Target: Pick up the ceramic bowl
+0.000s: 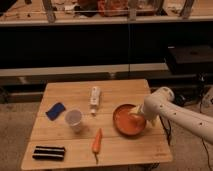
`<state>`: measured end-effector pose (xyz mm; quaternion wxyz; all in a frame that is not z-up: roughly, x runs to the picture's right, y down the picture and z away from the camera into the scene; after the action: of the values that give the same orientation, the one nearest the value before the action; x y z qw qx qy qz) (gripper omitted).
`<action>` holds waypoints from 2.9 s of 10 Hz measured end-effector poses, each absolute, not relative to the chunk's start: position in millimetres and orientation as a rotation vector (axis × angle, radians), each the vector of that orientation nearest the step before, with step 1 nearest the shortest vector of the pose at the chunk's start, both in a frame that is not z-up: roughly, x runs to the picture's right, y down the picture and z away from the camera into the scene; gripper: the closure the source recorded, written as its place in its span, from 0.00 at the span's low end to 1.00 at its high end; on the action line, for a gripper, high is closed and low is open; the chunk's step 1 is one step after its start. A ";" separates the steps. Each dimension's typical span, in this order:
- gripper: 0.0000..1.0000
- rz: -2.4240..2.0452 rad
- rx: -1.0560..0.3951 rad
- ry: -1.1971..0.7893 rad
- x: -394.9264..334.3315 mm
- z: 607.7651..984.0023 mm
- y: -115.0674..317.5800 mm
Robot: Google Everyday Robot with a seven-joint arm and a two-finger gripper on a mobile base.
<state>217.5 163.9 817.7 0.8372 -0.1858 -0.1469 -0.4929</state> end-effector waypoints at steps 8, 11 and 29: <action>0.20 -1.048 -0.400 -0.319 215.6 819.8 167.4; 0.20 -1.051 -0.402 -0.322 214.4 820.3 168.9; 0.20 -1.064 -0.404 -0.330 206.3 828.9 175.6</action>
<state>206.3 175.6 828.9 0.8296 -0.1905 -0.1557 -0.5013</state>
